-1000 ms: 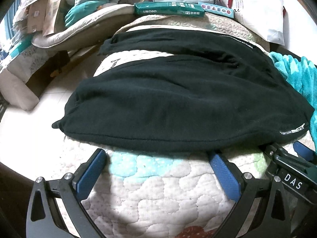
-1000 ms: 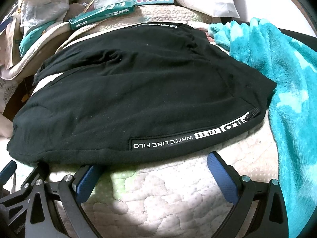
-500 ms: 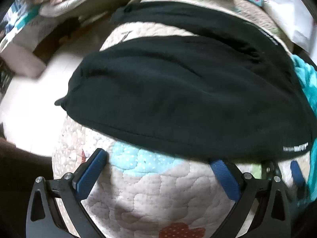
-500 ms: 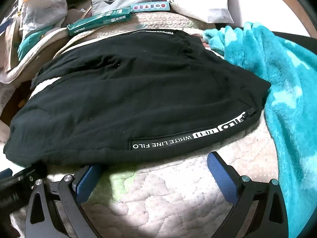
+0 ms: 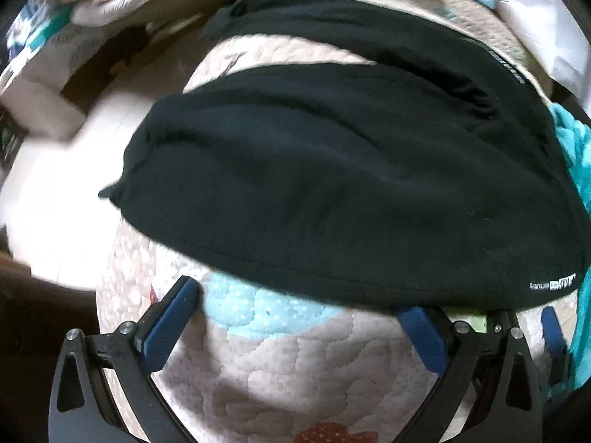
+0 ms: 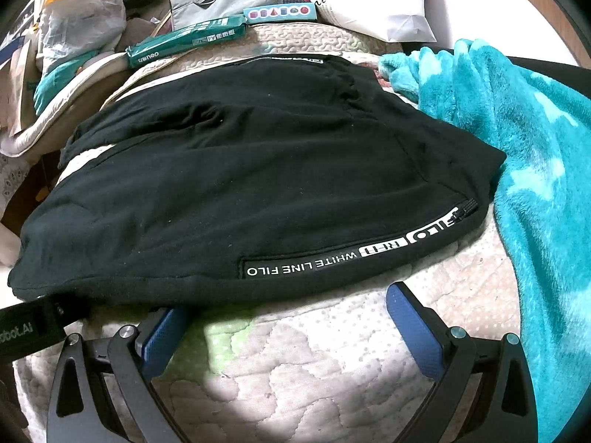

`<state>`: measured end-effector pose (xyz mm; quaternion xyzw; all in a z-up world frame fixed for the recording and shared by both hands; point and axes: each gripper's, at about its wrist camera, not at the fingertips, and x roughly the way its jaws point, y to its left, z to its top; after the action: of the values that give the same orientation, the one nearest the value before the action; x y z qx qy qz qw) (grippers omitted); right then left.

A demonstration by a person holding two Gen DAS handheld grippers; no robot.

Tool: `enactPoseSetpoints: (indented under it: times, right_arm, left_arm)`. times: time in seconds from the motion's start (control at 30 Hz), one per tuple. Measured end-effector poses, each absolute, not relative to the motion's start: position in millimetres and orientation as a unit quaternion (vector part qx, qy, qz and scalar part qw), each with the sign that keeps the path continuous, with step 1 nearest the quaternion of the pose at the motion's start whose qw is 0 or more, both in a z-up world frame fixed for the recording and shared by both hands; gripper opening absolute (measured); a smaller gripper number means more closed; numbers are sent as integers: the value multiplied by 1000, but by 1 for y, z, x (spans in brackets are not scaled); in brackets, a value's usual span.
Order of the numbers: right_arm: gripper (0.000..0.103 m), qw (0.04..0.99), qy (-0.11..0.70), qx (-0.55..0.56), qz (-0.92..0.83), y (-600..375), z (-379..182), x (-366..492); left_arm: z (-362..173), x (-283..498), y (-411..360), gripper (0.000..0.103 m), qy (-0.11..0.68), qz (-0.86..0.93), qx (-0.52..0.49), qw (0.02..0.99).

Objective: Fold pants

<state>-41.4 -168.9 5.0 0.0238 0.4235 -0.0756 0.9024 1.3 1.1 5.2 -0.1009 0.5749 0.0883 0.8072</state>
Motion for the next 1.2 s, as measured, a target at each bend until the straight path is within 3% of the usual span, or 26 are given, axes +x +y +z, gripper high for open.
enactPoseSetpoints:
  times: [0.27,0.93,1.2]
  right_arm:
    - [103,903,423,23,-76,-170,5,-42]
    - [103,903,423,24,-75,-170,5,-43]
    - [103,903,423,23,-76,-168,5,-42]
  left_arm:
    - [2,17,6,103,625,97,-121,765]
    - [-2,3,7,103,602,76,-101,788]
    - [0,23,6,103,673,50,-93,732]
